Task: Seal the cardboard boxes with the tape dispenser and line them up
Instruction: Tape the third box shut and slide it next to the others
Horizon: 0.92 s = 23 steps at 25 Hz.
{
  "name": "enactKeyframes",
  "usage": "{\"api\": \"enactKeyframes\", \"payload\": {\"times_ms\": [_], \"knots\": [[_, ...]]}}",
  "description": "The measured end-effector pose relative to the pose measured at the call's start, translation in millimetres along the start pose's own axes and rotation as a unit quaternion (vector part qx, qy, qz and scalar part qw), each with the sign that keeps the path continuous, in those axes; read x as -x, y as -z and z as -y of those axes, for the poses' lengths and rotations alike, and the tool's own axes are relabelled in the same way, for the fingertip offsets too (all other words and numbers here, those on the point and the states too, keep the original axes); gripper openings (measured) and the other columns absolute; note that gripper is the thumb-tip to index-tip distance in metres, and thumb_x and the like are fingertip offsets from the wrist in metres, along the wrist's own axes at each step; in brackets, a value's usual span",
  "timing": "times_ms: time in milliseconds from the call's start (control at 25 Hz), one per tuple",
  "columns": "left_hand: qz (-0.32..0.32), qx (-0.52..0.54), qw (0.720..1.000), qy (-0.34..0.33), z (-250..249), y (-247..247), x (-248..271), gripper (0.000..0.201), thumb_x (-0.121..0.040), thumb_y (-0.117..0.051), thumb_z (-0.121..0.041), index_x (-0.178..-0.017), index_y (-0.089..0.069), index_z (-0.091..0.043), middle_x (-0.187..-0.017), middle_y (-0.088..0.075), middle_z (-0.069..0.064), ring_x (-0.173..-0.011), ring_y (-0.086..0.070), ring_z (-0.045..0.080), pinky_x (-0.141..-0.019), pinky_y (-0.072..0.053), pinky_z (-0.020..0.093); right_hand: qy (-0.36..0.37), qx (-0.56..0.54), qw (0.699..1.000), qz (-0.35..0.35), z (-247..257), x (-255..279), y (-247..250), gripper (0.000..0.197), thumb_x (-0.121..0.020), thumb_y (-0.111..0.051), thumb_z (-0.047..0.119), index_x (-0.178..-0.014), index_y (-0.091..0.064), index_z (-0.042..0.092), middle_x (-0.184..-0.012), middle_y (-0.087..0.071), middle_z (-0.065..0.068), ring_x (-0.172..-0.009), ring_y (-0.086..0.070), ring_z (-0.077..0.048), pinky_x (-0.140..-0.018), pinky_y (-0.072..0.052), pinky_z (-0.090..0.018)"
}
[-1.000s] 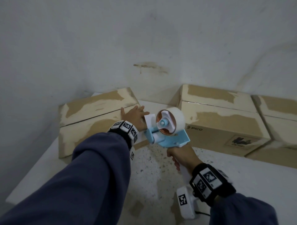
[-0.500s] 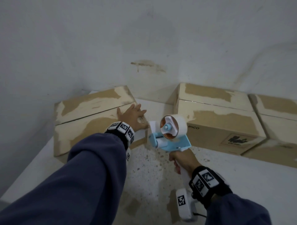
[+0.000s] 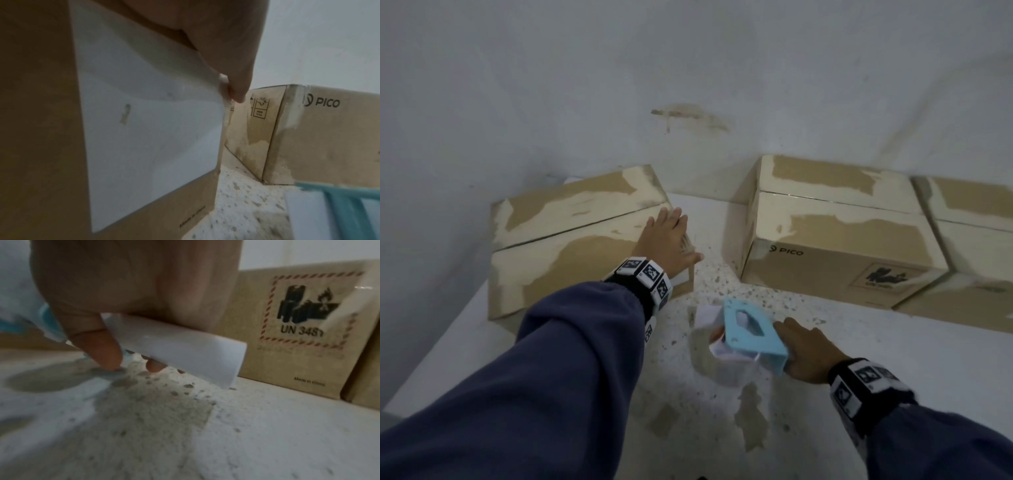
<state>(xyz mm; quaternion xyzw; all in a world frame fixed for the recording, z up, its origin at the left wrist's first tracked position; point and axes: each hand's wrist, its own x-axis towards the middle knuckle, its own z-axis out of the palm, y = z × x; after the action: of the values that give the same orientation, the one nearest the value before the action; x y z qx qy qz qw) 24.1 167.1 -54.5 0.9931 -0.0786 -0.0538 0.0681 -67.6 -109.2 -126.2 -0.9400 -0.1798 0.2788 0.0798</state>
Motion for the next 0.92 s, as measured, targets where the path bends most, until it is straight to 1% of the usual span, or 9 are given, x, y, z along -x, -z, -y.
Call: {"api": "enactKeyframes", "payload": {"times_ms": [80,160,320,440,560,640,720,840,920], "knots": [[0.000,0.000,1.000,-0.023,-4.6,-1.4,2.0,0.087,-0.086,-0.048,-0.059,-0.150,-0.015,-0.010,-0.160,-0.007,0.006,-0.148,-0.003,0.026,-0.120,-0.007,0.042,0.018,0.091,0.996,0.004,-3.4,-3.8,-6.8,0.049,-0.082,-0.056,0.030,-0.127,-0.037,0.023,-0.120,-0.040,-0.006,-0.111,-0.045,-0.029,-0.082,-0.029,-0.038],[0.006,0.009,0.999,-0.049,-9.0,-2.3,4.9,0.088,-0.085,-0.051,-0.059,-0.150,-0.016,-0.010,-0.160,-0.006,0.005,-0.148,-0.002,0.024,-0.120,-0.006,0.040,0.025,0.154,0.988,-0.010,-2.9,-8.5,-10.0,0.049,-0.083,-0.055,0.026,-0.129,-0.038,0.021,-0.125,-0.039,-0.008,-0.116,-0.040,-0.030,-0.089,-0.028,-0.041],[0.018,0.018,0.996,-0.082,-10.8,-2.7,7.8,0.091,-0.083,-0.054,-0.059,-0.150,-0.014,-0.012,-0.160,-0.004,0.002,-0.148,0.000,0.021,-0.120,-0.003,0.038,-0.020,0.194,0.979,-0.054,-3.8,-15.8,-13.2,0.043,-0.084,-0.053,0.020,-0.126,-0.046,0.026,-0.131,-0.038,-0.009,-0.125,-0.034,-0.031,-0.101,-0.025,-0.048],[0.024,0.013,0.996,-0.089,-10.1,-3.6,6.6,0.098,-0.081,-0.057,-0.058,-0.151,-0.007,-0.012,-0.161,-0.002,0.003,-0.148,0.001,0.021,-0.121,-0.003,0.037,-0.059,0.137,0.988,-0.048,-9.7,-16.7,-7.9,0.044,-0.084,-0.052,0.017,-0.127,-0.044,0.023,-0.134,-0.037,-0.009,-0.125,-0.035,-0.031,-0.100,-0.032,-0.045],[0.016,0.001,0.996,-0.085,-10.3,-3.9,6.9,0.108,-0.078,-0.062,-0.059,-0.151,0.003,-0.011,-0.160,0.004,0.006,-0.148,0.001,0.021,-0.121,-0.005,0.037,-0.054,0.038,0.997,-0.041,-1.6,-17.8,8.4,0.056,-0.085,-0.053,0.013,-0.138,-0.035,0.019,-0.139,-0.033,-0.010,-0.131,-0.031,-0.031,-0.103,-0.031,-0.042],[-0.004,-0.009,0.998,-0.063,-9.9,-3.9,10.6,0.113,-0.075,-0.061,-0.063,-0.150,0.005,-0.010,-0.160,0.007,0.006,-0.148,0.002,0.021,-0.121,-0.004,0.039,-0.029,-0.027,0.993,-0.108,14.4,-25.2,22.4,0.053,-0.084,-0.055,0.009,-0.135,-0.042,0.018,-0.138,-0.039,-0.009,-0.130,-0.035,-0.030,-0.104,-0.032,-0.041],[-0.025,-0.006,0.999,-0.036,-6.1,-1.8,16.8,0.110,-0.076,-0.056,-0.068,-0.151,0.001,-0.010,-0.160,0.003,0.004,-0.148,0.002,0.021,-0.120,-0.002,0.041,0.009,-0.121,0.974,-0.191,39.4,-34.1,39.8,0.044,-0.083,-0.055,0.007,-0.127,-0.052,0.016,-0.133,-0.050,-0.008,-0.124,-0.045,-0.027,-0.102,-0.037,-0.037],[-0.071,0.030,0.997,-0.002,19.1,6.4,34.9,0.092,-0.083,-0.047,-0.065,-0.150,-0.016,-0.011,-0.160,-0.007,0.004,-0.148,-0.002,0.020,-0.120,-0.004,0.043,0.060,-0.186,0.925,-0.326,87.0,-46.8,65.5,0.033,-0.085,-0.054,0.007,-0.118,-0.059,0.010,-0.119,-0.057,-0.009,-0.112,-0.052,-0.024,-0.090,-0.037,-0.027],[-0.131,0.092,0.987,0.004,52.2,12.0,51.8,0.082,-0.085,-0.047,-0.062,-0.145,-0.032,-0.009,-0.158,-0.019,0.007,-0.147,-0.012,0.023,-0.120,-0.011,0.046,0.084,-0.214,0.891,-0.392,116.1,-55.6,79.1,0.027,-0.088,-0.053,0.008,-0.115,-0.061,0.006,-0.113,-0.058,-0.011,-0.108,-0.052,-0.025,-0.087,-0.036,-0.025]]}}
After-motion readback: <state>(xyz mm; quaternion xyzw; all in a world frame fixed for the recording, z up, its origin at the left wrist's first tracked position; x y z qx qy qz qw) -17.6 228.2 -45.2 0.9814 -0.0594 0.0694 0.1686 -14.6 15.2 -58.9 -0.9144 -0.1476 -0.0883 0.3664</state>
